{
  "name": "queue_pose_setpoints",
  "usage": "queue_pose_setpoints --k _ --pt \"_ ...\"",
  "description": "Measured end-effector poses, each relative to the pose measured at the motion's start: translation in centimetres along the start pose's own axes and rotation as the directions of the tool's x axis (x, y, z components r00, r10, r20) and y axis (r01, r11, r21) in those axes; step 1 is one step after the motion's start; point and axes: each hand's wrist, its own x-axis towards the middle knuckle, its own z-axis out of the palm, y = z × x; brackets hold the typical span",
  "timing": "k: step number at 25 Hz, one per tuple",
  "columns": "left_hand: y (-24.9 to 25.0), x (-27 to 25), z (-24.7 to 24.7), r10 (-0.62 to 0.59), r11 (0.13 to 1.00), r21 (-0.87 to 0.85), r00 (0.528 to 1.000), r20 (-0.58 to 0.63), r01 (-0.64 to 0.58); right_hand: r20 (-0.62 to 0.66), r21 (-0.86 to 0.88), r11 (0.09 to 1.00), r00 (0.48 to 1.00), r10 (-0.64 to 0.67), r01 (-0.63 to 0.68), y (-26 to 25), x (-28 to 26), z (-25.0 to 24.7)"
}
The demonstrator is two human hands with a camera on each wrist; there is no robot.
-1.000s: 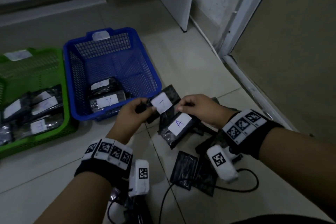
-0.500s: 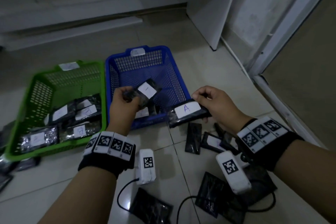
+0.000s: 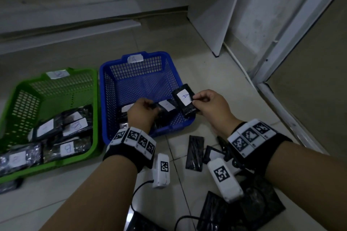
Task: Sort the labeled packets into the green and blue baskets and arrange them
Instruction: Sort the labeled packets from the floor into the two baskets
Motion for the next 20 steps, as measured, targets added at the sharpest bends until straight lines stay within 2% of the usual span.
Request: queue_pose_setpoints --k 1,3,4,6,7,8,9,10,11,12,15,18,20 --pt "0.2 0.2 -0.1 0.024 0.996 0.084 0.998 0.050 -0.028 0.002 0.000 1.000 1.000 0.001 -0.001 0.1 0.1 0.1" --pt "1.0 0.3 -0.6 -0.023 0.985 0.171 0.991 0.134 0.000 0.019 -0.011 1.000 1.000 -0.007 0.007 0.2 0.1 0.3" --pt "1.0 0.4 -0.8 -0.062 0.990 0.135 0.988 0.140 0.043 0.028 -0.020 1.000 0.999 -0.014 0.015 0.2 0.1 0.6" --pt "1.1 0.3 -1.0 -0.130 0.988 -0.080 0.989 0.075 0.135 0.046 -0.045 0.998 0.998 -0.034 0.036 0.1 0.1 1.0" --pt "1.3 0.1 -0.8 -0.135 0.979 -0.148 0.990 0.048 0.141 0.056 -0.062 0.997 0.997 -0.045 0.048 0.0 0.1 1.3" --pt "1.4 0.1 -0.5 -0.113 0.984 -0.131 0.993 0.038 0.117 0.066 -0.081 0.995 0.996 -0.052 0.057 -0.1 0.1 1.6" --pt "1.4 0.1 -0.3 -0.060 0.998 0.005 0.996 0.064 0.060 0.079 -0.104 0.992 0.995 -0.058 0.066 -0.1 0.1 1.8" --pt "1.5 0.2 -0.2 -0.003 0.976 0.216 0.991 0.130 -0.026 0.095 -0.142 0.987 0.993 -0.066 0.079 -0.1 0.2 1.9" --pt "1.4 0.1 -0.2 0.049 0.919 0.375 0.980 0.191 -0.119 0.112 -0.192 0.976 0.991 -0.080 0.101 0.0 0.4 2.0" --pt "1.4 -0.1 -0.3 0.076 0.872 0.456 0.969 0.235 -0.179 0.128 -0.252 0.959 0.987 -0.097 0.127 0.2 0.7 2.1" --pt "0.4 0.1 -1.1 0.041 0.828 0.511 0.935 0.353 -0.230 0.186 -0.403 0.896 0.975 -0.121 0.188 0.8 1.3 2.5" --pt "0.2 -0.2 -2.0 -0.002 0.801 0.527 0.878 0.478 -0.285 0.206 -0.495 0.844 0.971 -0.117 0.207 0.6 1.1 3.2" --pt "0.6 -0.2 -1.9 0.032 0.822 0.506 0.910 0.414 -0.260 0.188 -0.517 0.827 0.972 -0.144 0.223 0.1 0.8 3.3"
